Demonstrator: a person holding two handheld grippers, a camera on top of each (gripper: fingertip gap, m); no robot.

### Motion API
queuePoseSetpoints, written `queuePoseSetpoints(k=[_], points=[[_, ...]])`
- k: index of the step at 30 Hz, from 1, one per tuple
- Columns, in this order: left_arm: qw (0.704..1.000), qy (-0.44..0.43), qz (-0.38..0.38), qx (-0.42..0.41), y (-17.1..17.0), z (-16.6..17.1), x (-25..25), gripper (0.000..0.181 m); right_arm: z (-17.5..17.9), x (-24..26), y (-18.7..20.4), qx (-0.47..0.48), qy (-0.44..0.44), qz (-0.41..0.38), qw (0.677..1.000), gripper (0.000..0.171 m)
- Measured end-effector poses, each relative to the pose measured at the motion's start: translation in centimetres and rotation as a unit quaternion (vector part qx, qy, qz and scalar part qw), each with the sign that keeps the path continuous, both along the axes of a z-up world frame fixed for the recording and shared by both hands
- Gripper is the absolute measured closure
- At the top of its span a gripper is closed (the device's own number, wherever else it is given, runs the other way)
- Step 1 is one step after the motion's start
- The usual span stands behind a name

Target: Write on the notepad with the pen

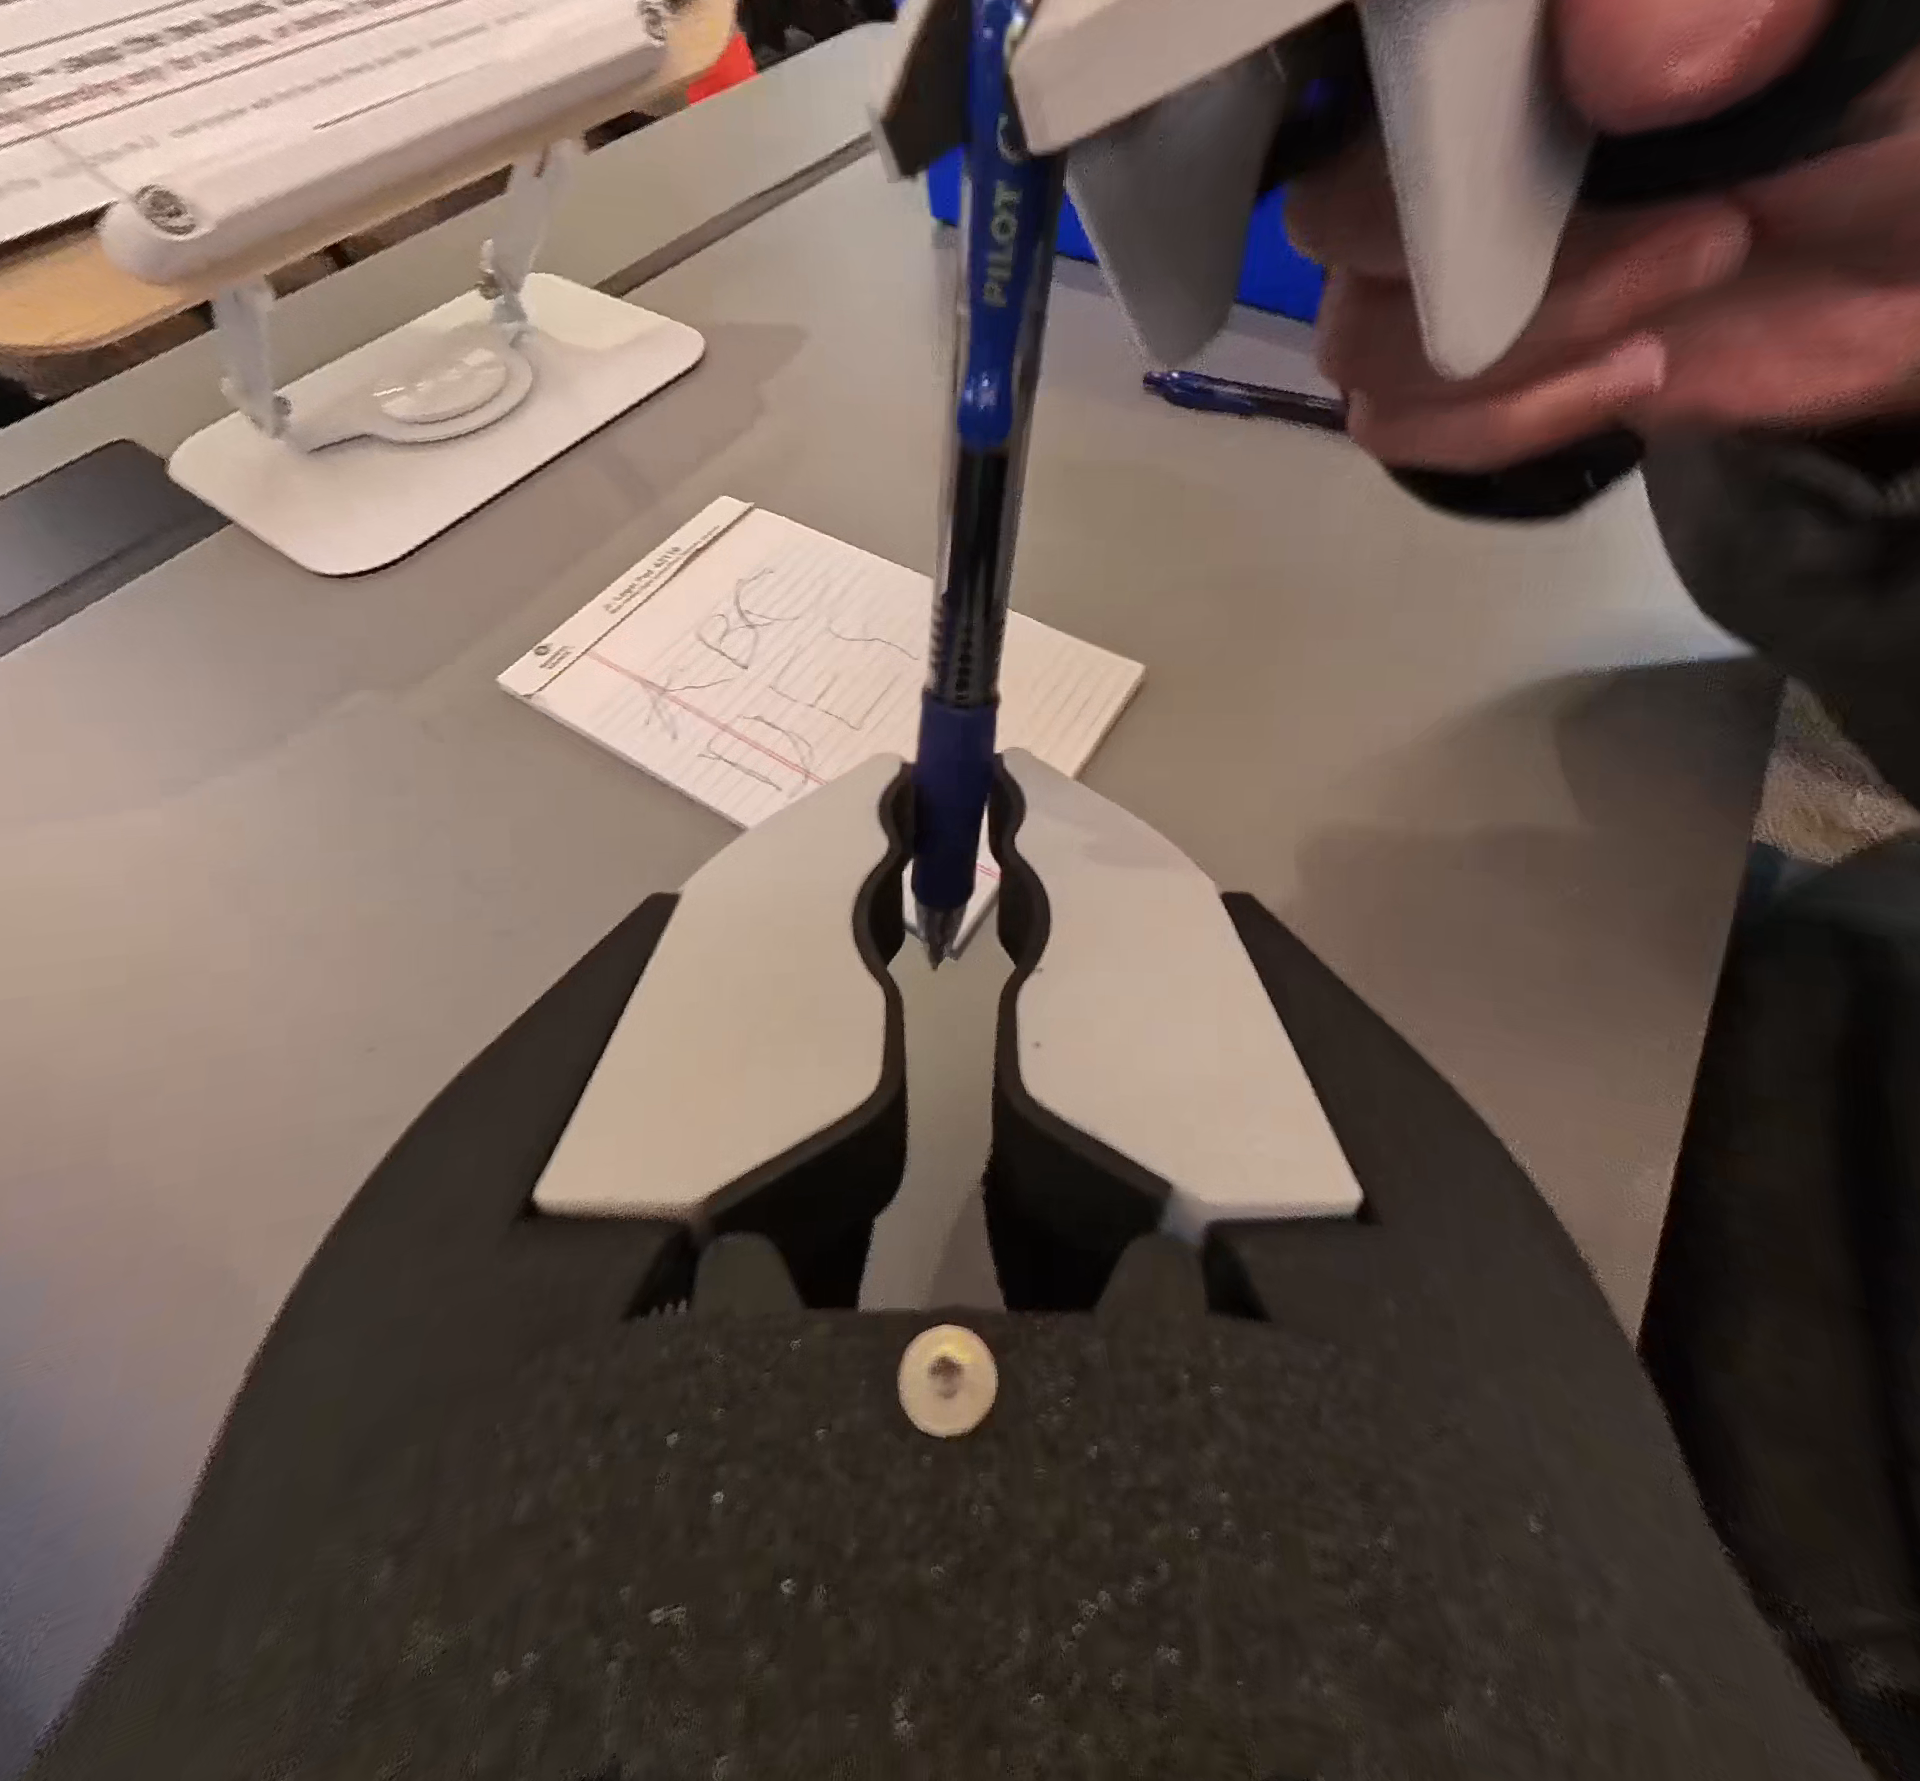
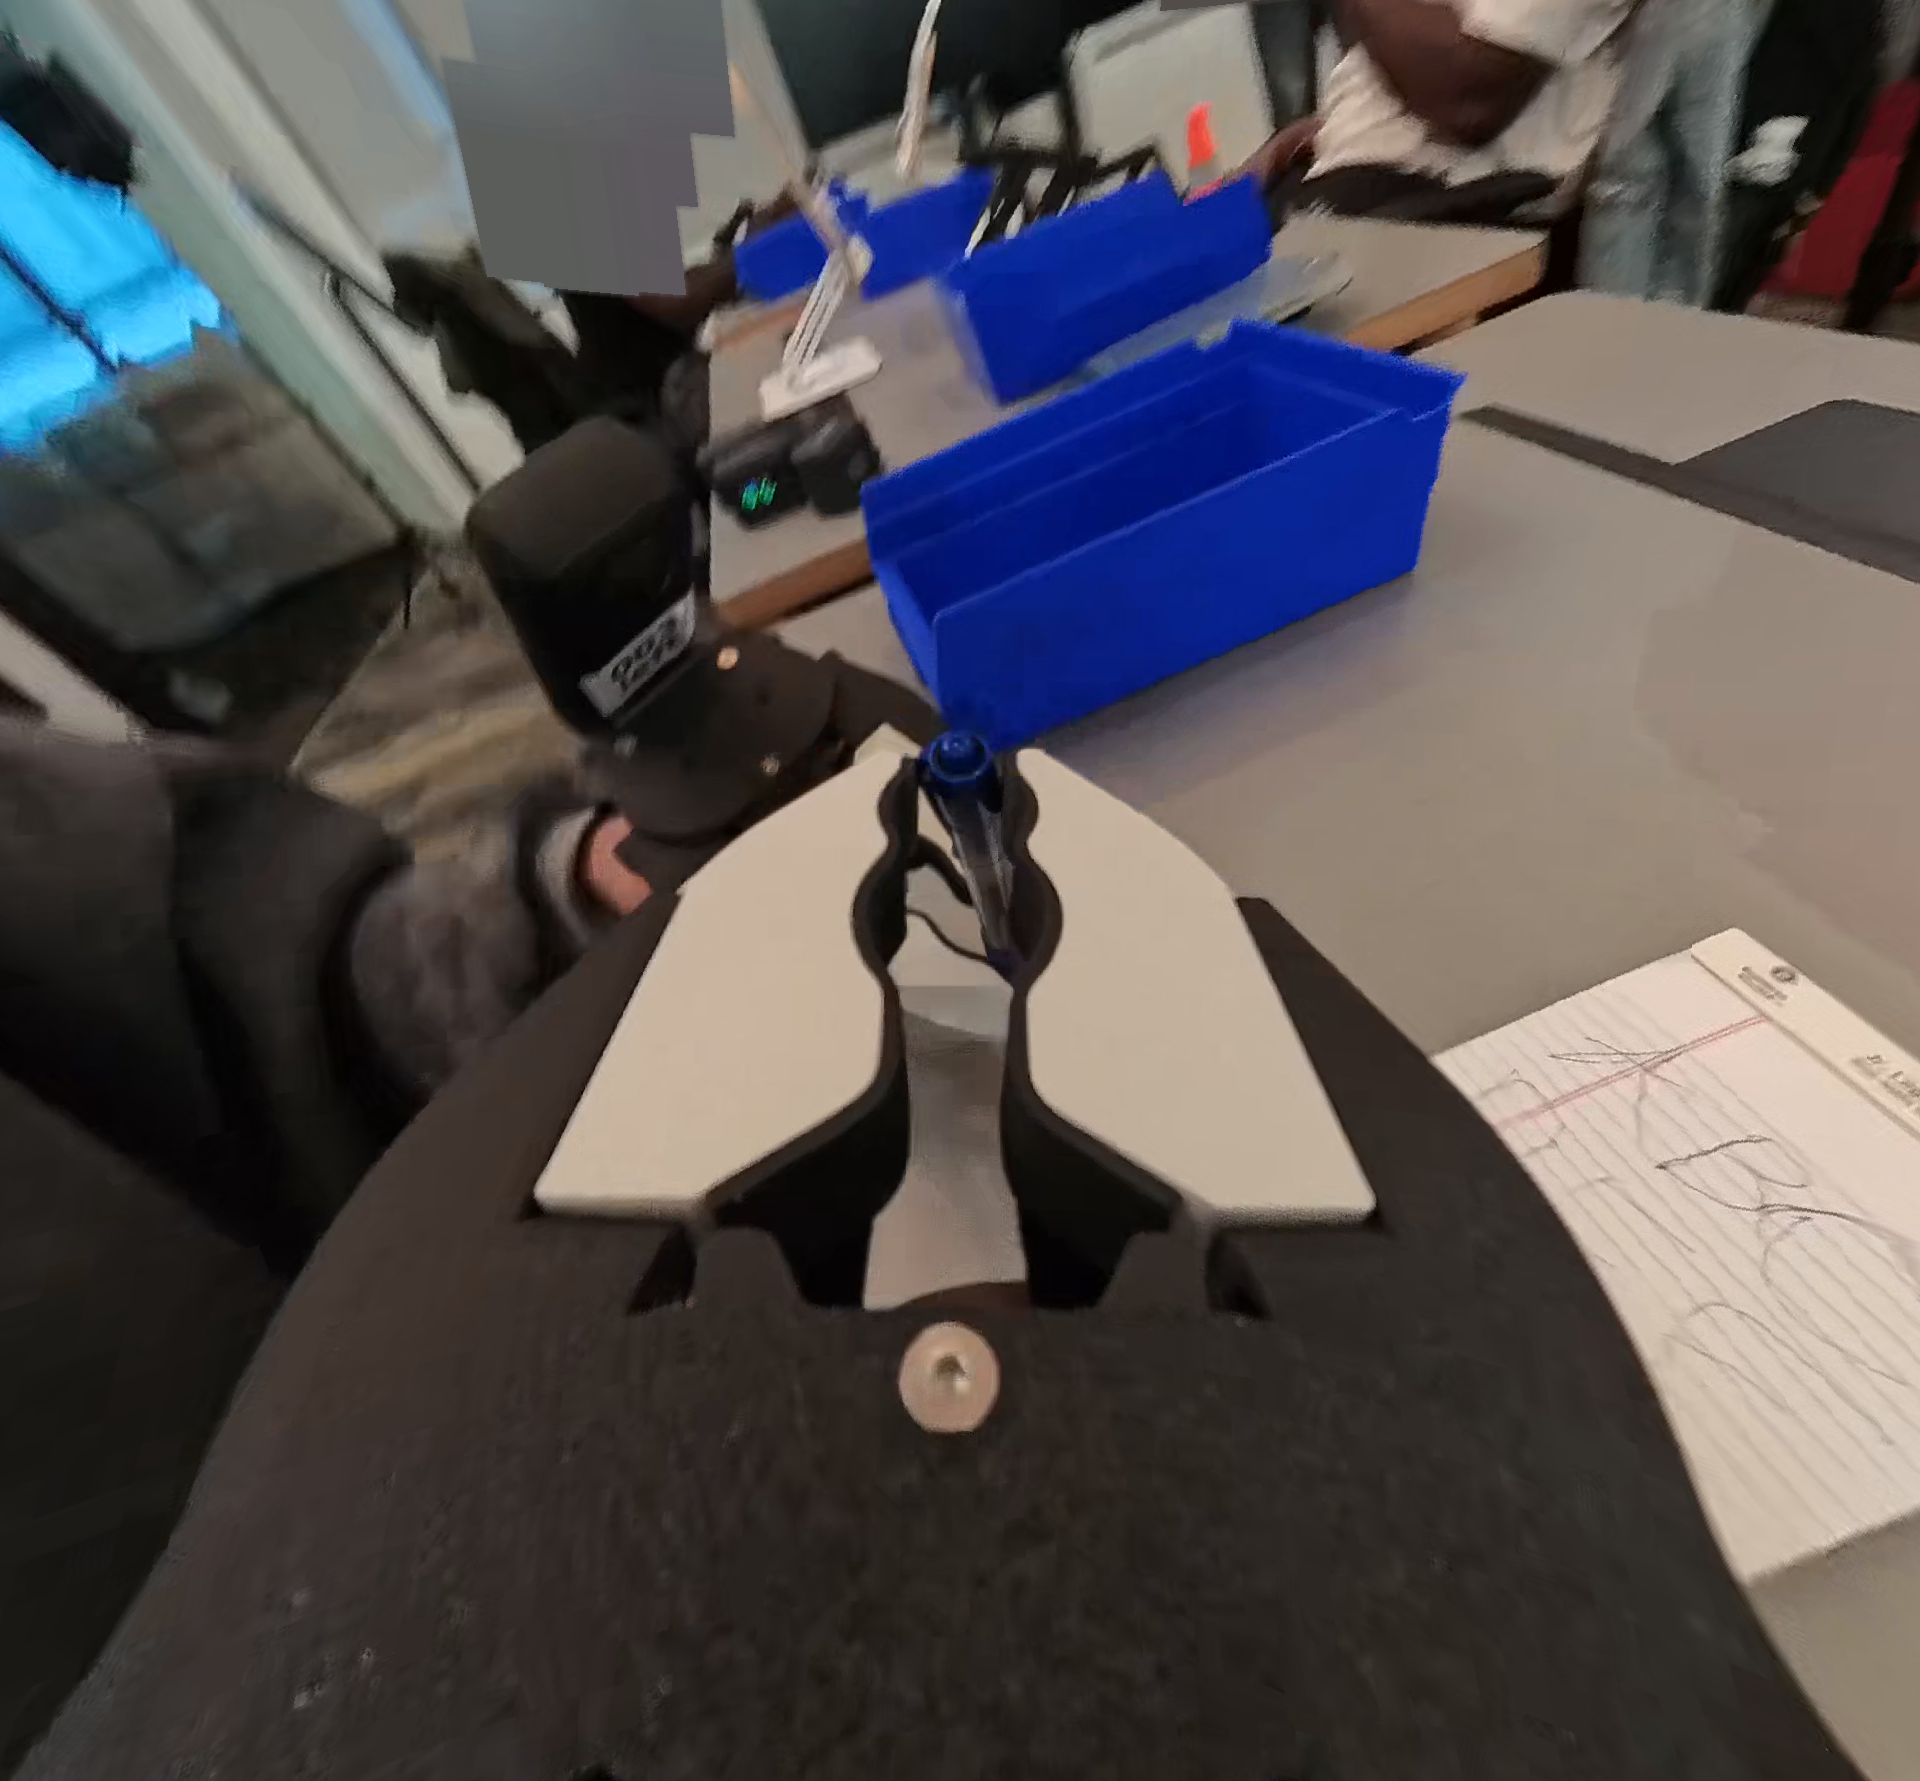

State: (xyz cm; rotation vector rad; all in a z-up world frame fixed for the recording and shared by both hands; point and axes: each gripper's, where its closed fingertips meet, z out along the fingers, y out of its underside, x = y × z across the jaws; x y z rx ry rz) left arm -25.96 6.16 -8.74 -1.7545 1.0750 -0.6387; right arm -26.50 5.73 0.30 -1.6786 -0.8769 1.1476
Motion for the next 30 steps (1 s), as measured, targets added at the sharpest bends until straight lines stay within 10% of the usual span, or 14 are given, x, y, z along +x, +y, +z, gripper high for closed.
queuePoseSetpoints(k=[9, 24, 28, 30], points=[[0.995, -0.032, -0.089, -0.036, -2.8, 0.4, 2.0, 0.17, -0.5, 1.9, -1.9, 0.159, -0.246, 0.165, 0.942, 0.15], [0.997, -0.007, -0.072, -0.028, -2.2, -1.0, 1.7, 0.168, -1.9, 2.1, -2.0, 0.161, -0.443, 0.283, 0.835, 0.16], [0.996, -0.068, 0.017, -0.062, -0.7, 0.4, -0.7, 0.112, -1.9, 2.8, 0.9, 0.133, -0.461, 0.23, 0.847, 0.16], [0.988, -0.114, 0.064, -0.083, -1.2, 1.1, -2.5, 0.113, -2.7, 3.2, 2.6, 0.095, -0.473, 0.19, 0.855, 0.16]])
